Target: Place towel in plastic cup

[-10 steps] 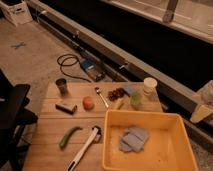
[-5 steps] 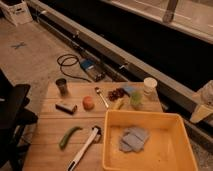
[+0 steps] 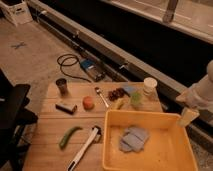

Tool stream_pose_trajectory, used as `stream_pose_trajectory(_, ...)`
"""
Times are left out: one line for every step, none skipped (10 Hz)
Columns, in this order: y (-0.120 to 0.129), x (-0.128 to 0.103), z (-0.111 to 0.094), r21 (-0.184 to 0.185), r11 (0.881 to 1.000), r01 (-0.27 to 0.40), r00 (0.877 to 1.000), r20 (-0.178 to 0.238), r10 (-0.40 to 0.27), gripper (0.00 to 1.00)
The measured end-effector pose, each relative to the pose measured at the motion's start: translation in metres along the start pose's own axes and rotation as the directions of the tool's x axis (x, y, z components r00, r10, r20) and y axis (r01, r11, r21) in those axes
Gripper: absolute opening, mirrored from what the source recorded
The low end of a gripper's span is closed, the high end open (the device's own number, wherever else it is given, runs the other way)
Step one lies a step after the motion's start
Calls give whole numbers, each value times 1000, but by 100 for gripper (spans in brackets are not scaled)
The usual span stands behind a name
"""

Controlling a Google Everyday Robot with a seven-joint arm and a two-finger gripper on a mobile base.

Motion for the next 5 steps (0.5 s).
stream_pose_trajectory(13, -23, 10, -21, 998, 52, 999, 10, -52, 77)
stream_pose_trajectory(25, -39, 18, -37, 995, 91, 996, 14, -90, 77)
stream_pose_trajectory(33, -50, 25, -50, 992, 116, 993, 17, -116, 77)
stream_pose_trajectory(49, -64, 37, -75, 986, 152, 988, 24, -151, 77)
stream_pose_trajectory(60, -72, 43, -97, 977, 188, 982, 41, -185, 77)
